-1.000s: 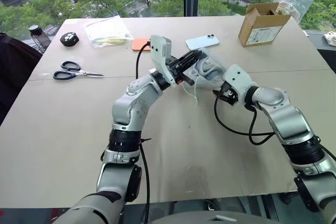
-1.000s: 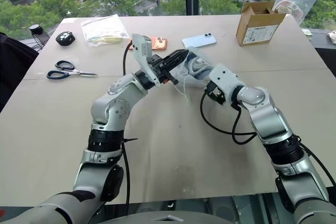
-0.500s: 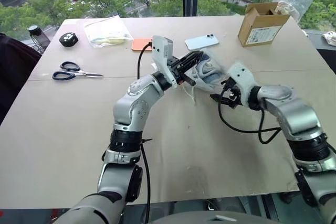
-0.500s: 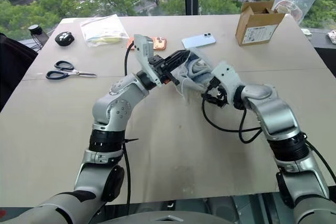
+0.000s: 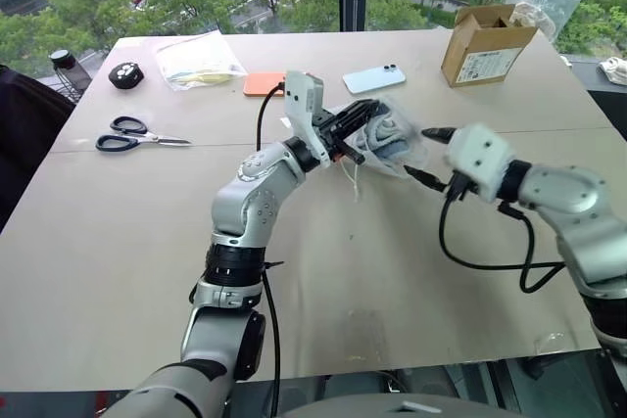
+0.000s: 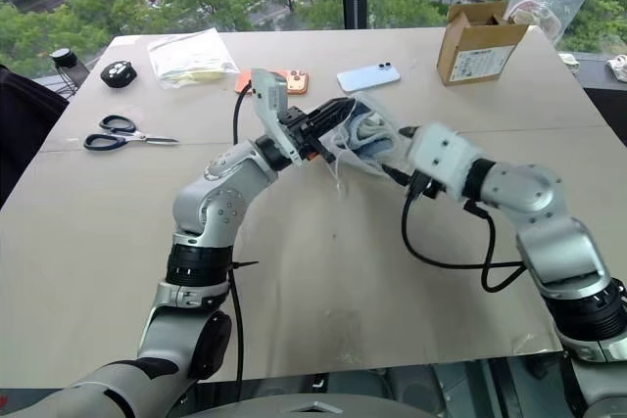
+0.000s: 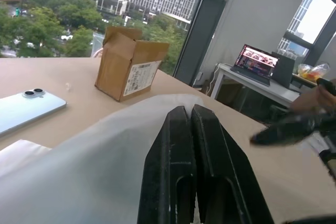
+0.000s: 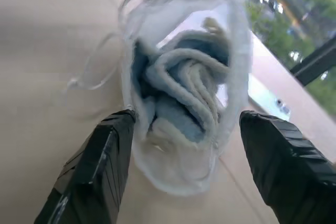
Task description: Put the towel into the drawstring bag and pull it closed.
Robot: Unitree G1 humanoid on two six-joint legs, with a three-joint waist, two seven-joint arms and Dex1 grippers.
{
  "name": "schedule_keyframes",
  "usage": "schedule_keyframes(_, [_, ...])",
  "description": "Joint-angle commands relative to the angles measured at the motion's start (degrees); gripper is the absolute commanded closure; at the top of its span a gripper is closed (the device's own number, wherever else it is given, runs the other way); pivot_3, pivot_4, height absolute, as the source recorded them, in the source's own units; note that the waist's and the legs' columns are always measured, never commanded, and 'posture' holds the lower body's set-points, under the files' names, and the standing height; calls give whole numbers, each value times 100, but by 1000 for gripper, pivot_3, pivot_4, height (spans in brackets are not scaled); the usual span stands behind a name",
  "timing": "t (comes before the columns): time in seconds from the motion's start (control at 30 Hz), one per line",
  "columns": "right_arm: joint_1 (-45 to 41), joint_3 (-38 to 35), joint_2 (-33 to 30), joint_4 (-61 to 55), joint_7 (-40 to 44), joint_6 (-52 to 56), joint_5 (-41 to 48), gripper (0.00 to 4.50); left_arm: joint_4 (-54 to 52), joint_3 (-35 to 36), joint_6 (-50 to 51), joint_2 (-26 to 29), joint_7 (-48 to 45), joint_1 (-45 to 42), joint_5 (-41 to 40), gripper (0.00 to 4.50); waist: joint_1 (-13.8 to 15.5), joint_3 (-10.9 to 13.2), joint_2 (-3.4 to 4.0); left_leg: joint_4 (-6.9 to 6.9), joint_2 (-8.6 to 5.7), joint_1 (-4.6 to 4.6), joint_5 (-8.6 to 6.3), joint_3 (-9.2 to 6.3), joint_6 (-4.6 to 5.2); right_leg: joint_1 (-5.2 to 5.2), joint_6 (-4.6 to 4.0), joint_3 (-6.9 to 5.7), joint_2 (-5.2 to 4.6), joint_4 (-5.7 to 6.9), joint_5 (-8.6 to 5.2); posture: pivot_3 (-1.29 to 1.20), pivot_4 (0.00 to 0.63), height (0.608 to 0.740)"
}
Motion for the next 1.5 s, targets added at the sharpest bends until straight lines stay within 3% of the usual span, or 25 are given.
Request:
schedule_keyframes(0.03, [-216, 422, -292, 428, -270, -1082, -1146, 1452, -134, -3, -86, -15, -75, -116, -20, 4500, 8, 0, 0, 1, 0, 0, 0, 0, 0, 0, 0, -1, 0, -1, 0, 0, 150, 740])
schedule_keyframes(0.17, [-207, 713, -357, 869, -177, -1376, -1614, 1452, -140, -12, -103, -49, -67, -106, -17, 4500, 12, 1, -1, 2, 1, 0, 1, -2, -1, 0, 0, -2, 0, -2, 0, 0, 150, 740])
schedule_keyframes(0.2, [-223, 771, -329, 973, -201, -1387, -1749, 1932, -148, -11, -105, -52, -62, -99, -15, 4500, 13, 0, -1, 1, 2, -1, 1, -1, -1, 0, 0, -1, 0, -3, 0, 0, 150, 740])
schedule_keyframes(0.23, [-265, 827, -279, 1097, -262, -1422, -1885, 2095, -155, -9, -107, -56, -56, -91, -14, 4500, 14, 1, -1, 1, 2, -1, 1, -1, -1, 1, 0, -1, 0, -3, 0, 0, 150, 740])
schedule_keyframes(0.6, [-591, 796, 315, 1989, -755, -1713, -2389, 2095, -270, -36, -76, -105, -15, -17, 4, 4500, 14, 0, -1, 2, 3, 0, 1, 0, -2, 0, -1, 1, 1, -2, 0, 0, 150, 740])
schedule_keyframes(0.7, [-606, 811, 355, 2050, -668, -1647, -2432, 2832, -252, -39, -85, -119, -14, -27, 11, 4500, 11, 1, -1, 2, 2, 0, 1, 1, -2, 0, -1, 2, 0, -2, 0, 0, 150, 740])
schedule_keyframes(0.77, [-521, 768, 359, 1906, -380, -1618, -2150, 3683, -261, -39, -87, -117, -18, -13, 14, 4500, 10, 1, -1, 2, 2, 0, 1, 1, -2, 0, -1, 2, 0, -3, 0, 0, 150, 740])
schedule_keyframes(0.93, [-215, 349, 96, 1167, 576, -1008, -1200, 3683, -223, -12, -121, -84, -25, -11, 38, 4500, 13, 1, -1, 2, 2, -2, 1, -1, -1, 1, -1, 0, 0, -4, 0, 0, 150, 740])
schedule_keyframes(1.17, [-389, -327, 136, 677, 661, -400, -402, 3683, -238, -16, -114, -69, -36, 0, 29, 4500, 7, 1, -1, 2, 3, 1, 0, -3, -1, 2, -1, 0, 2, 0, 0, 0, 150, 740])
schedule_keyframes(1.5, [-501, 527, 256, 1608, -211, -988, -1791, 3683, -253, -74, -120, -134, -41, 60, 23, 4500, 10, 0, -1, 3, 2, 1, 1, 1, -1, 1, -1, 2, 0, -1, 0, 0, 150, 740])
